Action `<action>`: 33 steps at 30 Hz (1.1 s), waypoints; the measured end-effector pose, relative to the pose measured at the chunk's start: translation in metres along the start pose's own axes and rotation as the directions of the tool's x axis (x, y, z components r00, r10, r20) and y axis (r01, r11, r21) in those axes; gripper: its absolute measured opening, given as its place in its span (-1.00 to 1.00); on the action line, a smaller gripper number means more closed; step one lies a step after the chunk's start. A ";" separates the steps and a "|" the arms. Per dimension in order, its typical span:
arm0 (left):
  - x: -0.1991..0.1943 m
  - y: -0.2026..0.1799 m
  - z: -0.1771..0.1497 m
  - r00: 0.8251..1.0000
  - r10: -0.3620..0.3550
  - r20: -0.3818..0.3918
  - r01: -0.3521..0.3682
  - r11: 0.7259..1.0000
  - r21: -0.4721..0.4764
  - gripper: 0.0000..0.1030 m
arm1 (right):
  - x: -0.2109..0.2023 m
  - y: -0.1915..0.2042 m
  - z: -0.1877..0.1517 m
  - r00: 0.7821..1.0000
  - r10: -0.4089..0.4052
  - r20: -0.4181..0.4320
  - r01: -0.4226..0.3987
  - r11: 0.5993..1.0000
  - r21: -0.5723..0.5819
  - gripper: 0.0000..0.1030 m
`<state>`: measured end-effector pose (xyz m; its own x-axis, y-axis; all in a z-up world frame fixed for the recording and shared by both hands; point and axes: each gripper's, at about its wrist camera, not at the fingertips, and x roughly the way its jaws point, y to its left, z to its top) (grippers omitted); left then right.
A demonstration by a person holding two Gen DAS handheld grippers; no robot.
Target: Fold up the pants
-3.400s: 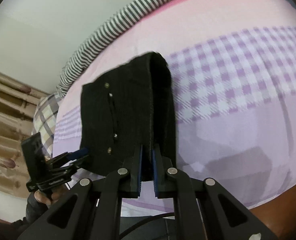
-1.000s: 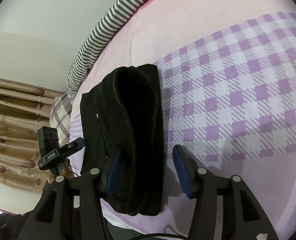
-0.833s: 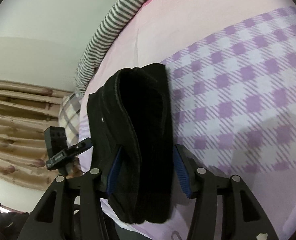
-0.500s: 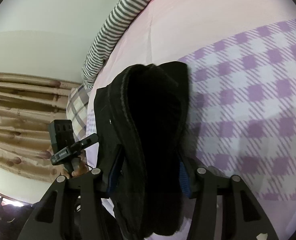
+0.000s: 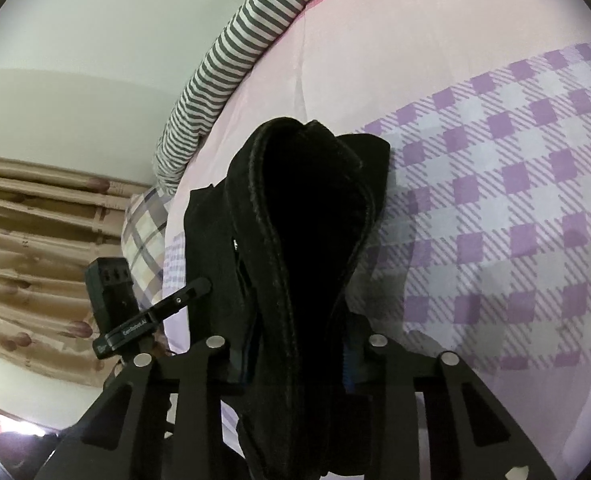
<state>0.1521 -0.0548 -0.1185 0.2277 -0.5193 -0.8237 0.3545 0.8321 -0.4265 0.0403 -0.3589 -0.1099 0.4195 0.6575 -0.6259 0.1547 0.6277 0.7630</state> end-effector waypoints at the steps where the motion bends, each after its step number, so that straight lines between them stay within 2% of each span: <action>1: -0.001 -0.006 -0.001 1.000 0.020 0.005 -0.020 0.999 0.027 -0.34 | 0.001 0.004 0.000 1.000 -0.011 0.007 0.011 1.000 -0.001 -0.45; 4: -0.007 -0.014 -0.004 0.999 0.038 0.026 -0.039 0.997 0.063 -0.53 | 0.001 0.011 -0.001 1.000 -0.015 0.026 0.015 1.000 0.020 -0.49; 8: -0.015 -0.014 -0.004 0.999 0.016 0.043 -0.018 0.999 0.051 -0.65 | -0.001 0.022 -0.002 0.999 -0.011 0.041 0.010 1.000 0.015 -0.52; 17: -0.041 -0.019 -0.005 0.997 0.007 0.074 -0.012 0.998 0.058 -0.72 | -0.004 0.044 -0.002 0.998 0.002 0.058 -0.001 1.000 -0.013 -0.54; 22: -0.057 -0.017 -0.006 0.995 0.028 0.094 -0.035 0.997 0.072 -0.73 | 0.005 0.062 0.001 0.998 0.020 0.053 -0.018 0.999 -0.028 -0.55; 33: -0.097 0.017 0.002 0.987 0.064 0.150 -0.069 0.997 0.028 -0.73 | 0.046 0.097 0.018 0.997 0.071 0.013 -0.070 0.996 -0.062 -0.56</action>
<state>0.1380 0.0094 -0.0451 0.3838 -0.4880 -0.7839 0.3634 0.8603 -0.3576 0.0902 -0.2754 -0.0615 0.4412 0.6950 -0.5678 0.0690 0.6046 0.7936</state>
